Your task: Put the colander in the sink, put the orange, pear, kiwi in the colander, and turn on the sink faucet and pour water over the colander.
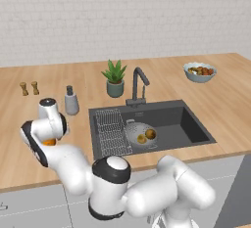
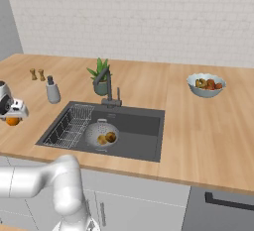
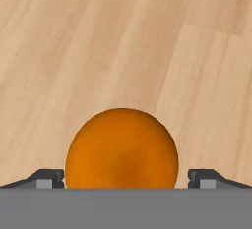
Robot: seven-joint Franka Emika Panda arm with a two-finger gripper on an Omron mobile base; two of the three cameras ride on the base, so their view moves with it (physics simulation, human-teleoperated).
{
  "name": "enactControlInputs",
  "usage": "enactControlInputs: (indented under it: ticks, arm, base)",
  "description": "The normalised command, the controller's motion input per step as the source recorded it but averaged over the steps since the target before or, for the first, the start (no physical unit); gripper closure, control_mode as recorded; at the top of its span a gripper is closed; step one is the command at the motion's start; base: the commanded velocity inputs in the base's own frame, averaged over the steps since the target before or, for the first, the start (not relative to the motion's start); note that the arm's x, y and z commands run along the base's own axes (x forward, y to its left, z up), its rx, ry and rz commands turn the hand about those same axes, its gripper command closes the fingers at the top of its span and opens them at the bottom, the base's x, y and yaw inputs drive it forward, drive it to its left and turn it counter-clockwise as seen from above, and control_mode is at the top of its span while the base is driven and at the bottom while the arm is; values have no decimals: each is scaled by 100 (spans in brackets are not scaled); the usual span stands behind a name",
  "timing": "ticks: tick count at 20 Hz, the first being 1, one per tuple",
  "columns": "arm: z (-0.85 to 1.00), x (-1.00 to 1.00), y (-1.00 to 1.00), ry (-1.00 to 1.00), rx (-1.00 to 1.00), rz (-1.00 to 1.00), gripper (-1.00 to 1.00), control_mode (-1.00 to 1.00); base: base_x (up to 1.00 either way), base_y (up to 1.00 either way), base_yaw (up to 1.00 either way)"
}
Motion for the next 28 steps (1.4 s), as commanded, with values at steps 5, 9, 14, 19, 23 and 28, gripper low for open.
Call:
enactControlInputs:
  ticks: [5,9,14,19,23,28]
  arm:
    - [-24,11,5,0,-4,0,100,-100]
    - [0,0,0,0,0,0,100,-100]
    - [10,0,-8,0,0,0,100,-100]
    - [42,-16,-60,0,0,-2,100,-100]
    - [37,-11,-85,1,0,0,100,-100]
    - [29,-8,-98,5,0,0,100,-100]
  base:
    - [0,0,0]
    - [0,0,0]
    - [0,0,0]
    - [0,0,0]
    - [0,0,0]
    - [0,0,0]
